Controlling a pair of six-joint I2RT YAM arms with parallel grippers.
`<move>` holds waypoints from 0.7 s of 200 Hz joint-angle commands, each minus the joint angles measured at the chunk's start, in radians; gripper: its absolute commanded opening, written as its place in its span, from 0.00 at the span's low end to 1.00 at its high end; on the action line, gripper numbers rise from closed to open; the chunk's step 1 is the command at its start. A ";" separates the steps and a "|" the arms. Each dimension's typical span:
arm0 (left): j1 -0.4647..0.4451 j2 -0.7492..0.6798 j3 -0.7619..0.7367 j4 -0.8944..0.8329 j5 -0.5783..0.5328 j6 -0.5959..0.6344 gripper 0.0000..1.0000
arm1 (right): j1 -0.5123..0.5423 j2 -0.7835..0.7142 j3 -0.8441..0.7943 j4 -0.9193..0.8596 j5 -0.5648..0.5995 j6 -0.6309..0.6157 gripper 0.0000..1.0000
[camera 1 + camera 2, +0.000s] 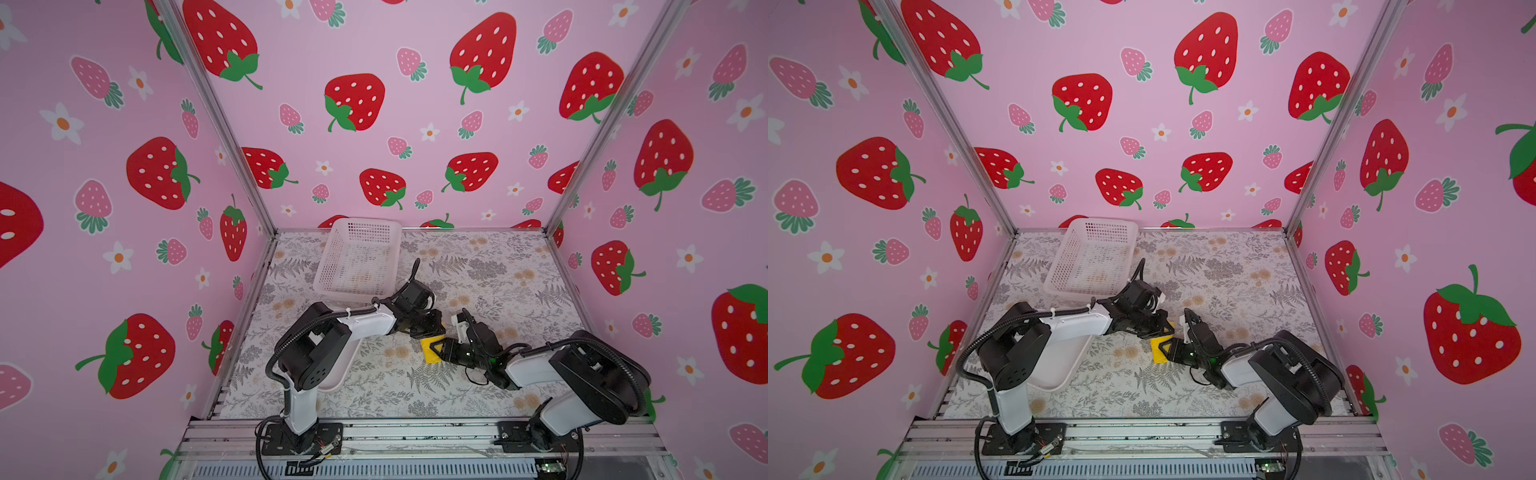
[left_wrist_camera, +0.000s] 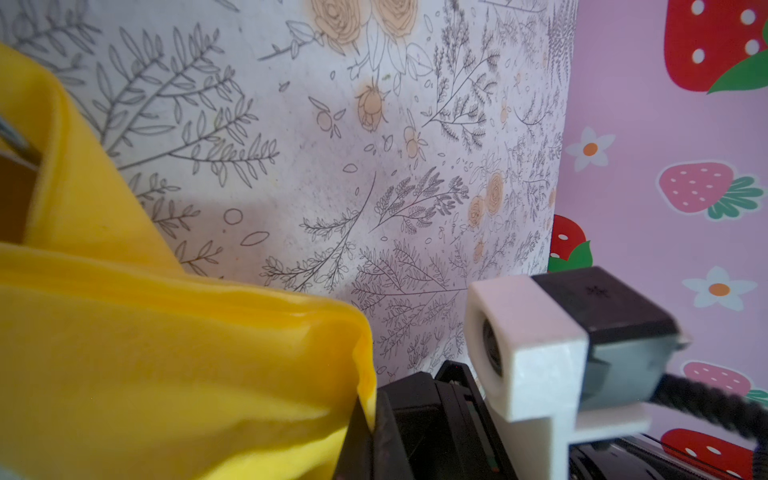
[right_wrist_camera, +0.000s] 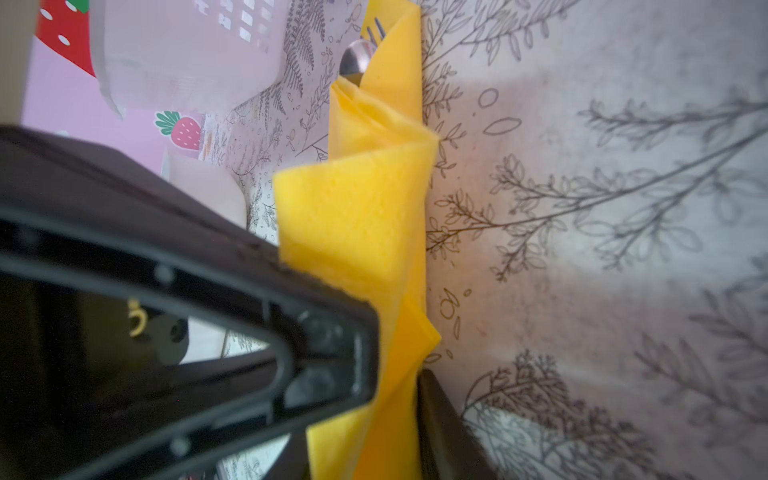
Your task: Place the utensils on the paper napkin and roll it up
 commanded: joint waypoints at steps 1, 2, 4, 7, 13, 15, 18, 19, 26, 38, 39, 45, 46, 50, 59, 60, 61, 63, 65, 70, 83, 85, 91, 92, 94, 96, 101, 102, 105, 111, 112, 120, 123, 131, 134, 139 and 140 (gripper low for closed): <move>-0.005 0.008 0.039 0.020 0.017 -0.014 0.02 | 0.002 0.012 -0.015 -0.014 0.013 0.012 0.29; -0.005 0.007 0.040 0.020 0.018 -0.014 0.02 | 0.003 0.012 -0.015 -0.013 0.014 0.013 0.29; -0.005 0.007 0.039 0.020 0.017 -0.015 0.03 | 0.002 0.012 -0.016 -0.012 0.013 0.014 0.29; -0.004 0.003 0.039 0.020 0.017 -0.014 0.04 | 0.003 0.012 -0.017 -0.012 0.013 0.014 0.28; -0.005 -0.004 0.039 0.018 0.017 -0.012 0.04 | 0.002 0.012 -0.018 -0.012 0.014 0.014 0.28; -0.005 -0.006 0.039 0.018 0.016 -0.011 0.05 | 0.002 0.012 -0.018 -0.012 0.013 0.015 0.28; -0.004 -0.010 0.040 0.016 0.016 -0.009 0.04 | 0.003 0.012 -0.019 -0.011 0.013 0.015 0.28; -0.004 -0.011 0.039 0.016 0.016 -0.008 0.04 | 0.003 0.012 -0.020 -0.011 0.012 0.016 0.27; -0.004 -0.021 0.038 0.011 0.012 -0.004 0.12 | 0.002 0.012 -0.023 -0.005 0.013 0.020 0.26; -0.003 -0.039 0.042 0.000 0.007 0.004 0.16 | 0.002 0.013 -0.030 0.008 0.011 0.026 0.25; -0.003 -0.040 0.041 -0.002 0.007 0.005 0.17 | 0.002 0.012 -0.031 0.008 0.011 0.026 0.25; -0.003 -0.050 0.043 -0.013 0.005 0.011 0.19 | 0.002 0.014 -0.033 0.012 0.011 0.030 0.25; -0.003 -0.051 0.043 -0.015 0.005 0.012 0.19 | 0.002 0.014 -0.033 0.012 0.011 0.030 0.24; -0.001 -0.058 0.046 -0.022 0.005 0.017 0.20 | 0.002 0.016 -0.035 0.014 0.011 0.033 0.24; 0.001 -0.075 0.048 -0.037 -0.003 0.026 0.22 | 0.002 0.017 -0.036 0.016 0.010 0.037 0.24; 0.001 -0.077 0.049 -0.038 -0.005 0.028 0.22 | 0.003 0.017 -0.036 0.016 0.010 0.037 0.24; 0.001 -0.078 0.048 -0.040 -0.005 0.028 0.23 | 0.002 0.017 -0.036 0.016 0.010 0.038 0.24; 0.003 -0.083 0.048 -0.044 -0.006 0.031 0.23 | 0.002 0.017 -0.037 0.017 0.009 0.038 0.24; 0.002 -0.086 0.047 -0.046 -0.009 0.032 0.24 | 0.003 0.019 -0.038 0.018 0.010 0.039 0.24; 0.006 -0.097 0.045 -0.049 -0.011 0.036 0.25 | 0.002 0.019 -0.040 0.023 0.009 0.042 0.24; 0.013 -0.124 0.038 -0.061 -0.020 0.048 0.26 | 0.002 0.020 -0.046 0.030 0.007 0.047 0.21; 0.014 -0.127 0.036 -0.064 -0.023 0.050 0.26 | 0.002 0.019 -0.046 0.030 0.008 0.046 0.21; 0.020 -0.141 0.030 -0.074 -0.030 0.056 0.26 | 0.003 0.018 -0.047 0.030 0.008 0.047 0.21; 0.020 -0.143 0.029 -0.075 -0.032 0.056 0.26 | 0.003 0.018 -0.047 0.030 0.008 0.047 0.21; 0.022 -0.148 0.026 -0.077 -0.036 0.058 0.26 | 0.003 0.018 -0.047 0.030 0.008 0.047 0.21; 0.024 -0.152 0.023 -0.078 -0.039 0.059 0.26 | 0.002 0.019 -0.047 0.030 0.008 0.048 0.21; 0.030 -0.161 0.012 -0.078 -0.045 0.060 0.26 | 0.002 0.019 -0.049 0.029 0.009 0.047 0.21; 0.032 -0.163 0.010 -0.078 -0.045 0.061 0.26 | 0.003 0.019 -0.048 0.029 0.009 0.047 0.21; 0.036 -0.167 0.003 -0.078 -0.048 0.060 0.26 | 0.002 0.018 -0.050 0.029 0.009 0.050 0.21; 0.046 -0.174 -0.011 -0.075 -0.048 0.057 0.26 | 0.003 0.018 -0.051 0.029 0.011 0.050 0.21; 0.046 -0.175 -0.013 -0.075 -0.049 0.057 0.26 | 0.002 0.018 -0.052 0.030 0.011 0.050 0.21; 0.059 -0.178 -0.030 -0.073 -0.045 0.054 0.25 | 0.003 0.018 -0.052 0.032 0.011 0.051 0.21; 0.064 -0.178 -0.035 -0.074 -0.043 0.053 0.25 | 0.002 0.020 -0.053 0.033 0.012 0.052 0.21; 0.071 -0.177 -0.051 -0.067 -0.032 0.051 0.22 | 0.002 0.020 -0.054 0.034 0.012 0.052 0.21; 0.075 -0.175 -0.057 -0.063 -0.030 0.050 0.21 | 0.002 0.020 -0.054 0.034 0.011 0.053 0.20; 0.077 -0.175 -0.067 -0.053 -0.026 0.044 0.20 | 0.002 0.021 -0.054 0.036 0.011 0.054 0.19; 0.078 -0.174 -0.068 -0.051 -0.025 0.044 0.20 | 0.002 0.021 -0.054 0.035 0.011 0.054 0.19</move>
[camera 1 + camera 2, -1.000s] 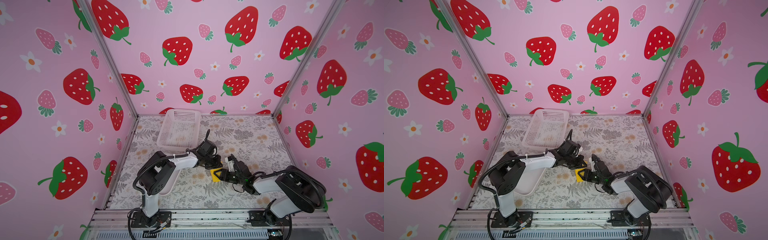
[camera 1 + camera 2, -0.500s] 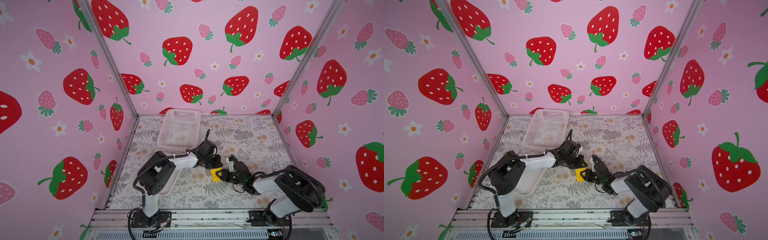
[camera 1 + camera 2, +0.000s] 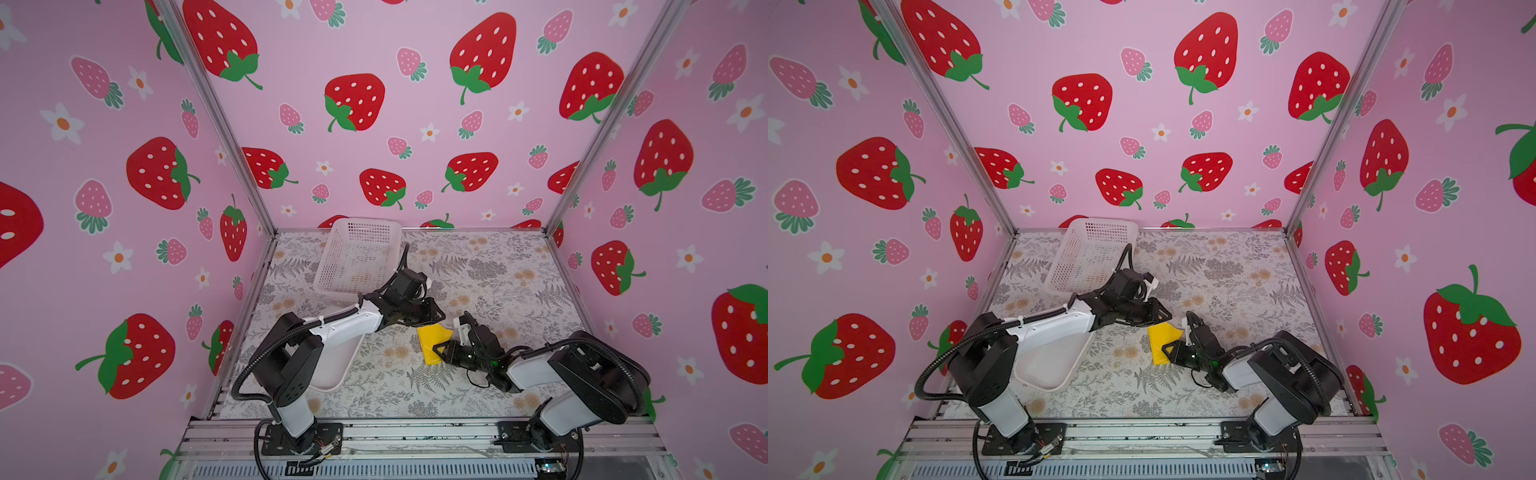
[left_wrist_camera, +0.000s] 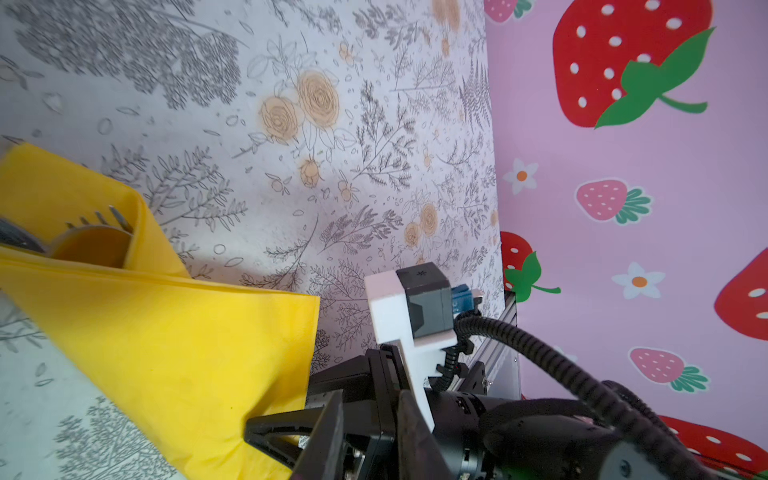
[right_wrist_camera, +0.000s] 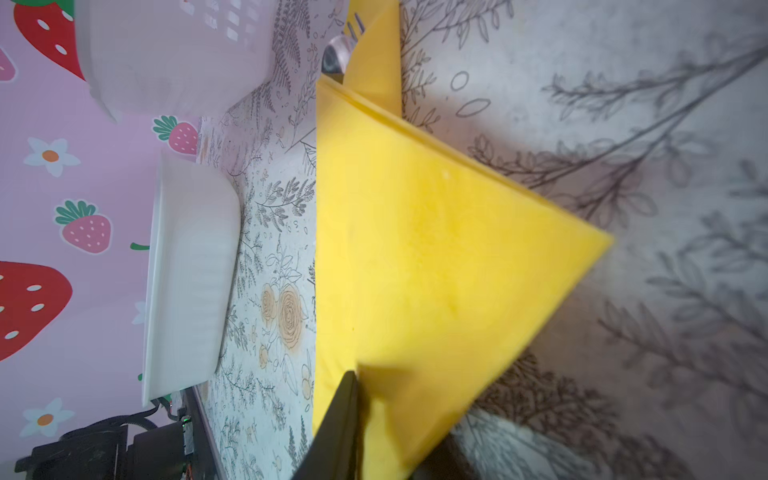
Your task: Place the utensils on the paper napkin and roll it up
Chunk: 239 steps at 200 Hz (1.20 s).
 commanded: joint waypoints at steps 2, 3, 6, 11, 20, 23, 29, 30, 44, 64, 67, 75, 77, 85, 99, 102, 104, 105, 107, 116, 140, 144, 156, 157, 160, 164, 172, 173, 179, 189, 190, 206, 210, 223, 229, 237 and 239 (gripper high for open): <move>0.024 0.007 -0.057 -0.001 0.003 0.004 0.19 | 0.004 0.017 -0.020 -0.005 0.008 0.023 0.19; 0.024 0.007 -0.058 0.001 0.004 0.002 0.19 | 0.003 0.016 -0.020 -0.004 0.008 0.023 0.19; 0.024 0.009 -0.064 0.008 0.005 0.000 0.18 | 0.002 0.016 -0.020 -0.004 0.008 0.023 0.19; 0.024 0.011 -0.071 0.015 0.007 -0.004 0.17 | 0.003 0.016 -0.020 -0.004 0.008 0.023 0.19; 0.024 0.020 -0.080 0.029 0.009 -0.009 0.15 | 0.002 0.017 -0.020 -0.004 0.010 0.024 0.19; 0.024 0.024 -0.081 0.032 0.009 -0.012 0.14 | 0.002 0.018 -0.020 -0.004 0.010 0.025 0.19; 0.024 0.033 -0.085 0.037 0.013 -0.014 0.13 | 0.002 0.018 -0.020 -0.005 0.009 0.024 0.19; 0.024 0.035 -0.085 0.038 0.014 -0.014 0.13 | 0.002 0.019 -0.020 -0.004 0.010 0.025 0.19; 0.023 0.058 -0.089 0.051 0.021 -0.019 0.10 | 0.002 0.020 -0.020 -0.004 0.007 0.025 0.18; 0.023 0.089 -0.090 0.065 0.027 -0.023 0.09 | 0.002 0.026 -0.020 -0.007 0.008 0.025 0.18; 0.023 0.093 -0.090 0.067 0.027 -0.022 0.09 | 0.003 0.025 -0.020 -0.007 0.008 0.025 0.18; 0.023 0.103 -0.087 0.070 0.029 -0.022 0.09 | 0.003 0.026 -0.019 -0.007 0.008 0.025 0.18; 0.023 0.104 -0.086 0.070 0.030 -0.022 0.08 | 0.002 0.027 -0.019 -0.007 0.008 0.025 0.18; 0.022 0.114 -0.081 0.071 0.031 -0.021 0.08 | 0.002 0.028 -0.020 -0.007 0.008 0.025 0.18; 0.023 0.133 -0.073 0.070 0.033 -0.019 0.08 | 0.001 0.031 -0.018 -0.008 0.008 0.027 0.18; 0.023 0.138 -0.071 0.071 0.033 -0.018 0.08 | 0.002 0.032 -0.018 -0.007 0.007 0.028 0.18; 0.023 0.140 -0.070 0.071 0.034 -0.018 0.08 | 0.003 0.033 -0.018 -0.007 0.009 0.028 0.18; 0.022 0.141 -0.070 0.071 0.034 -0.018 0.07 | 0.003 0.033 -0.018 -0.007 0.009 0.028 0.18; 0.023 0.144 -0.069 0.071 0.035 -0.018 0.07 | 0.004 0.033 -0.018 -0.008 0.008 0.028 0.18; 0.021 0.155 -0.068 0.072 0.035 -0.017 0.07 | 0.003 0.033 -0.018 -0.007 0.008 0.028 0.18; 0.019 0.175 -0.069 0.072 0.026 -0.017 0.07 | 0.003 0.031 -0.018 -0.007 0.009 0.031 0.18; 0.019 0.179 -0.069 0.073 0.026 -0.016 0.07 | 0.002 0.031 -0.018 -0.008 0.010 0.031 0.18; 0.018 0.191 -0.069 0.078 0.029 -0.017 0.07 | 0.002 0.031 -0.018 -0.009 0.010 0.032 0.18; 0.017 0.191 -0.068 0.078 0.030 -0.016 0.07 | 0.002 0.032 -0.018 -0.009 0.011 0.032 0.18; 0.018 0.195 -0.068 0.077 0.031 -0.016 0.07 | 0.002 0.031 -0.018 -0.010 0.010 0.032 0.18; 0.017 0.198 -0.066 0.078 0.031 -0.015 0.07 | 0.002 0.030 -0.018 -0.010 0.010 0.032 0.18; 0.016 0.206 -0.065 0.078 0.033 -0.015 0.07 | 0.002 0.030 -0.018 -0.010 0.011 0.033 0.18; 0.016 0.207 -0.065 0.077 0.033 -0.014 0.07 | 0.002 0.030 -0.018 -0.010 0.010 0.033 0.18; 0.013 0.213 -0.065 0.078 0.033 -0.014 0.03 | 0.002 0.028 -0.017 -0.011 0.010 0.032 0.18; 0.012 0.219 -0.067 0.081 0.035 -0.014 0.02 | 0.002 0.024 -0.016 -0.014 0.010 0.032 0.19; 0.012 0.220 -0.067 0.081 0.035 -0.014 0.02 | 0.002 0.023 -0.016 -0.014 0.010 0.032 0.19; 0.009 0.225 -0.069 0.082 0.035 -0.014 0.02 | 0.003 0.013 -0.012 -0.021 0.011 0.028 0.21; 0.008 0.225 -0.070 0.082 0.034 -0.013 0.02 | 0.002 0.011 -0.012 -0.022 0.012 0.028 0.22; 0.005 0.226 -0.075 0.083 0.032 -0.015 0.01 | 0.003 0.004 -0.010 -0.027 0.020 0.028 0.25; 0.004 0.225 -0.075 0.082 0.032 -0.015 0.01 | 0.002 0.000 -0.009 -0.032 0.024 0.028 0.27; 0.004 0.224 -0.077 0.082 0.031 -0.016 0.01 | 0.002 -0.004 -0.006 -0.040 0.031 0.029 0.31; 0.004 0.224 -0.078 0.082 0.030 -0.015 0.01 | 0.002 -0.005 -0.005 -0.043 0.033 0.029 0.32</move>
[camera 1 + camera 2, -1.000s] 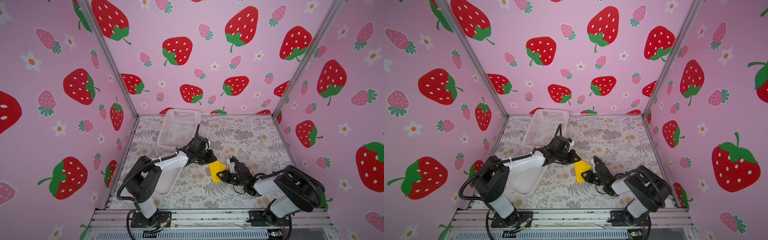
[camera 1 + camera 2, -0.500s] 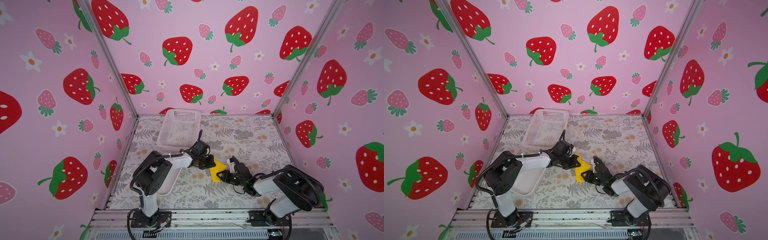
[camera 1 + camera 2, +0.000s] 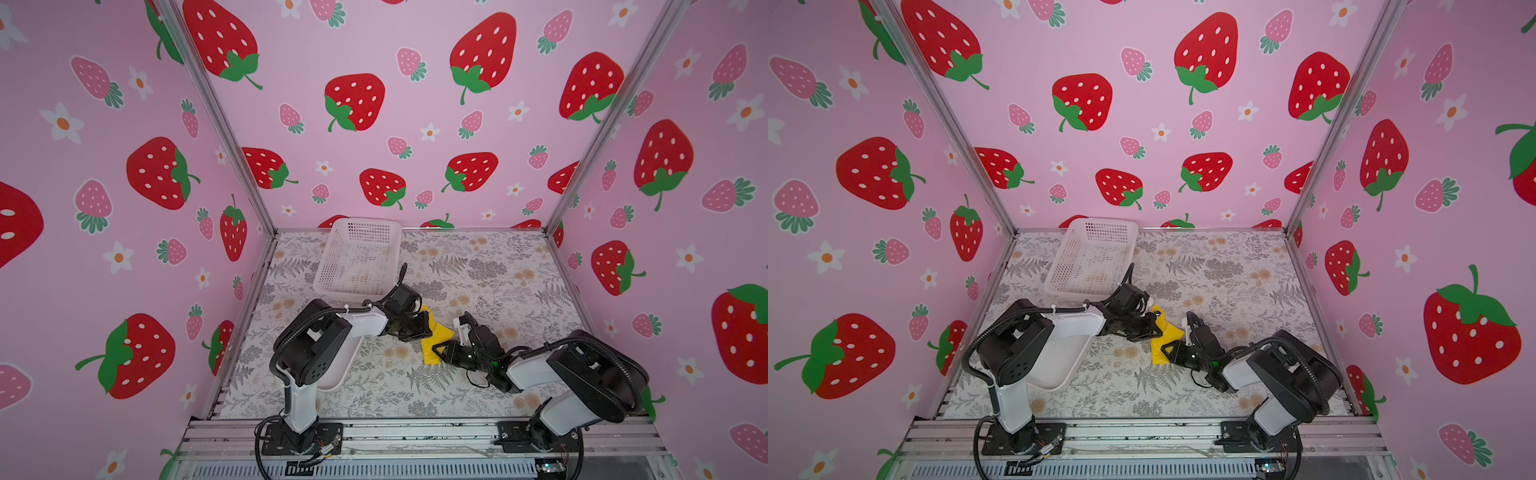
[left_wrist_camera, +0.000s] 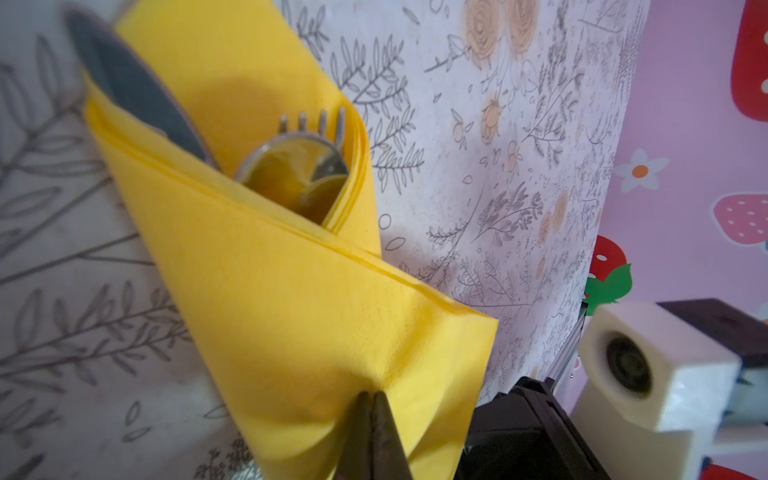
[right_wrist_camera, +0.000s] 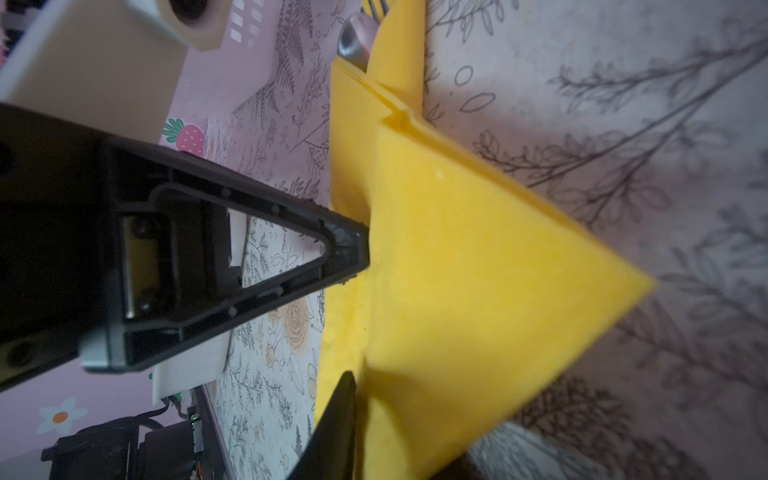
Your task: Place the utensils on the paper napkin and roll it up
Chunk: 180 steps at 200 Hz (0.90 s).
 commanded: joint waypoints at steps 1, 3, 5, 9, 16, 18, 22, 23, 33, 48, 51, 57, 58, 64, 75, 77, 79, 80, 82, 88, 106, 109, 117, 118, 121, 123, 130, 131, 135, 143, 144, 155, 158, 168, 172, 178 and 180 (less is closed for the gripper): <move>-0.011 0.027 0.006 -0.004 0.005 -0.005 0.01 | 0.002 -0.010 -0.002 -0.062 0.033 0.007 0.32; -0.010 0.026 0.006 -0.003 0.004 -0.004 0.01 | 0.002 -0.011 -0.001 -0.064 0.035 0.007 0.33; -0.010 0.026 0.006 -0.003 0.004 -0.004 0.01 | 0.002 -0.012 -0.001 -0.066 0.038 0.007 0.34; -0.011 0.026 0.006 -0.004 0.004 -0.004 0.01 | 0.002 -0.015 0.001 -0.071 0.042 0.007 0.35; -0.011 0.026 0.005 -0.003 0.003 -0.004 0.01 | 0.002 -0.018 0.006 -0.085 0.052 0.009 0.40; -0.011 0.026 0.005 -0.003 0.002 -0.004 0.01 | 0.002 -0.020 0.008 -0.088 0.056 0.010 0.40; -0.010 0.027 0.005 -0.002 0.002 -0.002 0.01 | 0.002 -0.022 0.011 -0.094 0.061 0.010 0.42; -0.010 0.027 0.006 -0.003 0.002 -0.003 0.01 | 0.002 -0.022 0.011 -0.095 0.063 0.010 0.42; -0.010 0.028 0.006 -0.002 0.001 -0.004 0.00 | 0.003 -0.023 0.016 -0.101 0.075 0.012 0.44; -0.013 0.028 0.009 -0.003 0.002 -0.004 0.01 | 0.002 -0.019 0.027 -0.111 0.088 0.015 0.47; -0.012 0.029 0.009 -0.003 0.001 -0.004 0.01 | 0.002 -0.017 0.028 -0.112 0.091 0.015 0.47; -0.013 0.029 0.010 -0.002 0.002 -0.004 0.01 | 0.002 -0.014 0.034 -0.114 0.095 0.016 0.47; -0.012 0.029 0.010 -0.003 0.002 -0.004 0.01 | 0.002 -0.014 0.034 -0.114 0.096 0.017 0.47; -0.013 0.030 0.011 -0.002 0.002 -0.004 0.01 | 0.002 -0.008 0.037 -0.113 0.102 0.020 0.47; -0.014 0.032 0.012 -0.003 0.004 -0.006 0.00 | 0.002 0.001 0.042 -0.113 0.117 0.030 0.47; -0.014 0.032 0.012 -0.004 0.004 -0.005 0.00 | 0.002 0.003 0.044 -0.112 0.119 0.031 0.47; -0.014 0.033 0.013 -0.003 0.004 -0.007 0.00 | 0.002 0.006 0.044 -0.112 0.122 0.034 0.47; -0.014 0.033 0.013 -0.003 0.004 -0.006 0.00 | 0.002 0.006 0.044 -0.111 0.123 0.034 0.47; -0.014 0.033 0.013 -0.003 0.004 -0.005 0.00 | 0.002 0.009 0.045 -0.110 0.124 0.036 0.47; -0.014 0.033 0.014 -0.002 0.004 -0.006 0.00 | 0.003 0.015 0.047 -0.106 0.127 0.039 0.47; -0.014 0.033 0.015 -0.001 0.005 -0.007 0.00 | 0.003 0.036 0.057 -0.098 0.125 0.038 0.45; -0.014 0.034 0.015 -0.001 0.006 -0.007 0.00 | 0.002 0.039 0.059 -0.095 0.125 0.038 0.45; -0.016 0.033 0.016 -0.001 0.006 -0.007 0.00 | 0.002 0.048 0.061 -0.090 0.124 0.038 0.44; -0.015 0.033 0.017 -0.002 0.006 -0.007 0.00 | 0.002 0.049 0.061 -0.089 0.124 0.039 0.44; -0.016 0.033 0.017 -0.001 0.007 -0.007 0.00 | 0.002 0.052 0.062 -0.085 0.123 0.039 0.43; -0.016 0.033 0.017 -0.001 0.007 -0.007 0.00 | 0.002 0.053 0.061 -0.084 0.123 0.040 0.43; -0.016 0.033 0.017 -0.002 0.007 -0.006 0.00 | 0.002 0.060 0.061 -0.075 0.122 0.039 0.41; -0.015 0.033 0.018 -0.002 0.007 -0.007 0.00 | 0.003 0.061 0.061 -0.074 0.122 0.039 0.41; -0.016 0.033 0.018 -0.002 0.007 -0.008 0.00 | 0.002 0.066 0.061 -0.071 0.120 0.041 0.40; -0.016 0.033 0.018 0.000 0.007 -0.009 0.00 | 0.001 0.075 0.059 -0.063 0.118 0.044 0.38; -0.016 0.033 0.018 0.000 0.007 -0.009 0.00 | 0.001 0.076 0.059 -0.060 0.117 0.044 0.37; -0.015 0.033 0.020 0.001 0.008 -0.010 0.00 | 0.000 0.084 0.056 -0.040 0.113 0.047 0.33; -0.016 0.031 0.020 0.001 0.008 -0.011 0.00 | 0.000 0.087 0.054 -0.035 0.112 0.048 0.32; -0.017 0.030 0.021 0.003 0.010 -0.011 0.00 | -0.001 0.089 0.048 -0.020 0.108 0.052 0.29; -0.017 0.028 0.022 0.003 0.010 -0.013 0.00 | -0.002 0.091 0.045 -0.015 0.108 0.053 0.28; -0.017 0.025 0.023 0.003 0.012 -0.011 0.00 | -0.002 0.093 0.040 -0.007 0.104 0.055 0.26; -0.017 0.025 0.024 0.003 0.012 -0.012 0.00 | -0.003 0.093 0.038 -0.005 0.103 0.056 0.26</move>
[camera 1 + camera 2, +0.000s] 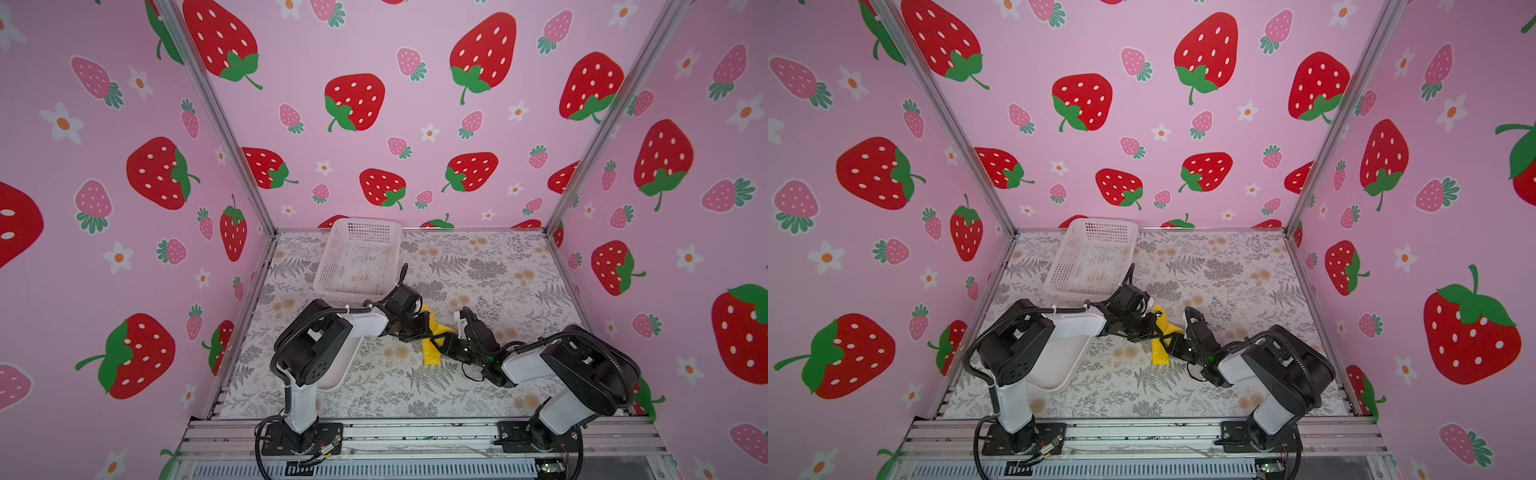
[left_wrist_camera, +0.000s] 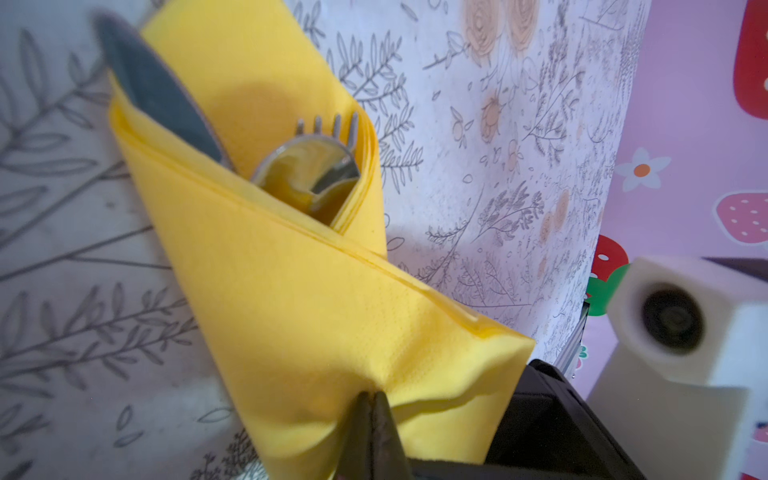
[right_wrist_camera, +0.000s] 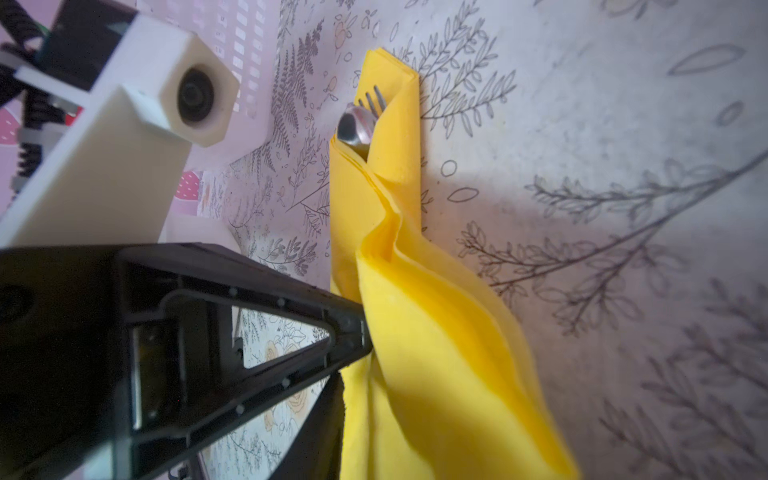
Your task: Place the utensils on the paper napkin and roll it up
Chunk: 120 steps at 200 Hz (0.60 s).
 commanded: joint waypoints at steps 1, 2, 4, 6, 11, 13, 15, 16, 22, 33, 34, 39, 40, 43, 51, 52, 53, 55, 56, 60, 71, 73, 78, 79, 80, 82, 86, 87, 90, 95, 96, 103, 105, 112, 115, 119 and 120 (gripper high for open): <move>-0.013 0.021 0.024 -0.003 0.015 -0.011 0.00 | -0.001 0.033 -0.023 -0.020 0.008 0.026 0.26; -0.014 0.021 0.024 -0.002 0.015 -0.011 0.00 | -0.002 0.032 -0.024 -0.019 0.008 0.026 0.26; -0.013 0.020 0.024 -0.003 0.015 -0.011 0.00 | -0.001 0.032 -0.025 -0.015 0.010 0.026 0.25; -0.014 0.019 0.025 -0.003 0.015 -0.011 0.00 | -0.002 0.033 -0.027 -0.014 0.008 0.027 0.25; -0.013 0.017 0.027 -0.004 0.015 -0.010 0.00 | -0.004 0.033 -0.031 -0.011 0.008 0.028 0.23; -0.013 0.016 0.027 -0.005 0.015 -0.009 0.00 | -0.004 0.031 -0.033 -0.009 0.008 0.028 0.22; -0.013 0.015 0.027 -0.005 0.016 -0.009 0.00 | -0.005 0.032 -0.034 -0.008 0.007 0.029 0.22; -0.013 0.015 0.028 -0.005 0.015 -0.008 0.00 | -0.006 0.030 -0.034 -0.008 0.007 0.029 0.21; -0.013 0.013 0.030 -0.008 0.015 -0.008 0.01 | -0.008 0.029 -0.039 -0.004 0.008 0.029 0.20; -0.013 0.010 0.033 -0.010 0.015 -0.006 0.01 | -0.011 0.022 -0.047 -0.001 0.006 0.029 0.17; -0.013 0.010 0.033 -0.010 0.015 -0.006 0.01 | -0.011 0.022 -0.048 -0.001 0.005 0.029 0.17; -0.013 0.007 0.033 -0.010 0.016 -0.006 0.01 | -0.013 0.019 -0.052 0.002 0.005 0.029 0.16; -0.013 0.007 0.034 -0.010 0.016 -0.005 0.01 | -0.013 0.018 -0.053 0.001 0.005 0.029 0.16; -0.013 0.006 0.035 -0.012 0.017 -0.004 0.01 | -0.014 0.017 -0.055 0.003 0.003 0.029 0.16; -0.013 0.002 0.035 -0.011 0.017 -0.005 0.02 | -0.018 0.012 -0.059 0.005 0.001 0.029 0.15; -0.013 0.002 0.034 -0.011 0.017 -0.005 0.02 | -0.018 0.011 -0.060 0.005 0.001 0.029 0.15; -0.013 0.002 0.036 -0.012 0.017 -0.004 0.02 | -0.018 0.010 -0.060 0.004 0.001 0.029 0.15; -0.013 0.001 0.036 -0.011 0.017 -0.004 0.03 | -0.019 0.009 -0.061 0.005 0.001 0.028 0.14; -0.013 0.000 0.035 -0.012 0.017 -0.003 0.03 | -0.019 0.008 -0.061 0.005 0.000 0.028 0.14; -0.013 -0.003 0.037 -0.012 0.017 -0.003 0.03 | -0.021 0.007 -0.063 0.005 -0.002 0.026 0.13; -0.013 -0.010 0.039 -0.024 0.009 0.004 0.05 | -0.025 0.001 -0.066 0.005 -0.009 0.021 0.13; -0.012 -0.011 0.040 -0.027 0.006 0.006 0.05 | -0.025 0.000 -0.066 0.004 -0.010 0.019 0.13; -0.011 -0.014 0.039 -0.033 0.000 0.011 0.04 | -0.029 -0.001 -0.067 0.004 -0.012 0.017 0.13; -0.011 -0.015 0.039 -0.035 -0.001 0.012 0.04 | -0.028 -0.002 -0.067 0.003 -0.013 0.016 0.13; -0.011 -0.016 0.040 -0.036 -0.002 0.012 0.04 | -0.028 -0.002 -0.068 0.003 -0.014 0.016 0.13; -0.012 -0.017 0.039 -0.037 -0.004 0.014 0.05 | -0.029 -0.003 -0.068 0.002 -0.016 0.015 0.13; -0.012 -0.018 0.040 -0.039 -0.006 0.017 0.04 | -0.031 -0.003 -0.068 0.002 -0.021 0.012 0.13; -0.012 -0.018 0.039 -0.039 -0.006 0.018 0.04 | -0.031 -0.003 -0.068 0.003 -0.022 0.011 0.13; -0.011 -0.018 0.039 -0.041 -0.007 0.018 0.05 | -0.032 -0.003 -0.068 0.002 -0.025 0.009 0.13; -0.010 -0.019 0.038 -0.040 -0.005 0.021 0.05 | -0.033 -0.003 -0.068 0.002 -0.029 0.006 0.13; -0.010 -0.018 0.039 -0.041 -0.004 0.021 0.07 | -0.034 -0.003 -0.068 0.001 -0.031 0.005 0.13; -0.010 -0.016 0.039 -0.039 -0.001 0.020 0.09 | -0.036 -0.002 -0.068 -0.001 -0.038 0.002 0.13; -0.010 -0.014 0.040 -0.039 0.000 0.021 0.10 | -0.037 -0.002 -0.068 -0.002 -0.038 0.002 0.13; -0.010 -0.007 0.041 -0.037 0.009 0.021 0.10 | -0.038 -0.002 -0.069 -0.002 -0.041 0.000 0.14; -0.011 -0.005 0.042 -0.036 0.013 0.020 0.10 | -0.038 -0.003 -0.069 -0.003 -0.042 -0.001 0.13; -0.011 -0.001 0.045 -0.036 0.019 0.018 0.10 | -0.040 -0.002 -0.070 -0.002 -0.044 -0.001 0.13; -0.010 -0.001 0.045 -0.036 0.019 0.017 0.10 | -0.040 -0.002 -0.070 -0.003 -0.044 -0.001 0.14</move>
